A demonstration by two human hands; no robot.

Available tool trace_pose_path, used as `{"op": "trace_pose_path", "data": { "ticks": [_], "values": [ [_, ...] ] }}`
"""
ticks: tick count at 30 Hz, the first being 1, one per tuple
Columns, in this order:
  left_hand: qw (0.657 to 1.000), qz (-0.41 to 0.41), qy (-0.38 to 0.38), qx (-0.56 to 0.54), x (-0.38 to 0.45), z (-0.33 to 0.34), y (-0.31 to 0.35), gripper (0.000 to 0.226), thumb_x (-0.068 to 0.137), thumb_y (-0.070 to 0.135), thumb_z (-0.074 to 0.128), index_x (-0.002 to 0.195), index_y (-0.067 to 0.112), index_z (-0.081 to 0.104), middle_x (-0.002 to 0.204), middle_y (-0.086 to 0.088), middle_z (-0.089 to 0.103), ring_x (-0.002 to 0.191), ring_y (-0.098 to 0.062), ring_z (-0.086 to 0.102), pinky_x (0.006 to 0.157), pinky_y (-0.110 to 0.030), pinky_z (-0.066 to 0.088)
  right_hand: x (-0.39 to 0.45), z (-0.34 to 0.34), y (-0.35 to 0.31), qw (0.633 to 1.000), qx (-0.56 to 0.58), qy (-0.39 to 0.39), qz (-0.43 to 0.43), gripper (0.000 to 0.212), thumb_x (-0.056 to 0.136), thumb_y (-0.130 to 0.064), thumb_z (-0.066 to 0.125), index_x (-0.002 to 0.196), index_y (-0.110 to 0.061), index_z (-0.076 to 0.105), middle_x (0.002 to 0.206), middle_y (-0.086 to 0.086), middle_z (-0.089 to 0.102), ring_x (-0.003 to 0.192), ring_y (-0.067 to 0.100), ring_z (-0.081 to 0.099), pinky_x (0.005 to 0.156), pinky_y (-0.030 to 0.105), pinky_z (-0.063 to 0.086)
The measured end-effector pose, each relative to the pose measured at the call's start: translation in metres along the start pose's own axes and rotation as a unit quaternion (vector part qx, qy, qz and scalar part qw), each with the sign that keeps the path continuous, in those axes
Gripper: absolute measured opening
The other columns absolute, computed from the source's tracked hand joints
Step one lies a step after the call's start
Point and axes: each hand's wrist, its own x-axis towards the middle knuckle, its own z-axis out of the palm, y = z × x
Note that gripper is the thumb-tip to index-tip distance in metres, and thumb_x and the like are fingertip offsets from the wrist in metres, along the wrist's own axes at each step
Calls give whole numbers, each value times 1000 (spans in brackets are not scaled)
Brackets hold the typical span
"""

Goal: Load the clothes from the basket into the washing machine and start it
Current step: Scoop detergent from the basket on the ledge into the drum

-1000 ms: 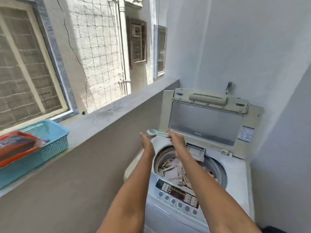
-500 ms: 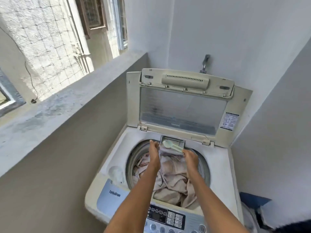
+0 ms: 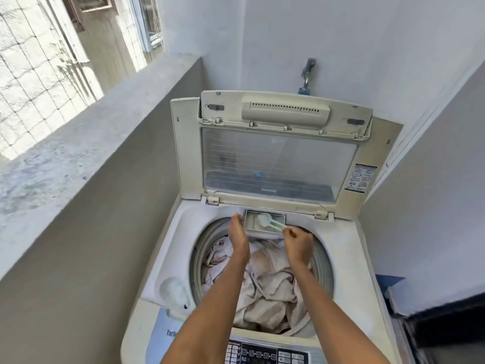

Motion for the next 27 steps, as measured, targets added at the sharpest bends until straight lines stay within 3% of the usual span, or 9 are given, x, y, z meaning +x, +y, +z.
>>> {"op": "trace_pose_path", "data": {
  "ticks": [3,7,13,15,18,22,27],
  "values": [
    [1000,8,-1,0,3,-1,-1,27,98,28,44,74,24,55,86,2,55,86,-14,50,86,-28,37,-4,-2,-5,996,-60,33,-54,19,84,-30,66,97,-20,76,93,16,68,95,34,57,76,37,49],
    [1000,21,-6,11,7,-3,-4,26,98,26,43,75,26,54,85,4,54,90,-16,48,77,-25,39,-7,2,-2,972,-163,69,-153,15,80,-28,72,91,-19,77,82,8,73,85,32,57,74,38,43],
    [998,22,-39,44,0,-5,-4,21,87,39,48,84,19,54,92,-2,53,88,-18,48,83,-32,40,-6,2,1,946,-207,100,-227,9,78,-31,75,84,-25,76,71,-3,72,72,25,54,70,34,33],
    [998,25,-40,51,0,-5,-4,24,90,39,47,88,18,58,99,-4,57,94,-19,52,91,-36,42,-5,4,3,946,-205,102,-229,9,78,-31,74,85,-25,75,72,-3,72,73,25,55,70,33,31],
    [998,20,-43,44,0,-6,-4,26,97,33,42,96,14,59,102,-4,59,97,-18,53,95,-36,40,-6,6,0,963,-172,100,-183,13,82,-32,71,91,-25,76,76,2,73,79,27,55,72,32,26],
    [999,11,-38,35,-3,-6,-2,27,98,34,42,96,13,58,98,-5,58,94,-19,52,89,-34,40,-16,7,-4,996,-41,80,-12,19,86,-34,64,99,-24,75,85,10,73,88,29,60,85,37,39],
    [1000,6,-26,-2,-15,-6,9,25,99,33,43,83,20,58,99,-3,56,86,-12,52,76,-26,40,-27,2,-3,976,160,37,146,27,89,-40,59,91,-18,75,77,3,72,73,24,63,78,36,49]
  ]
}}
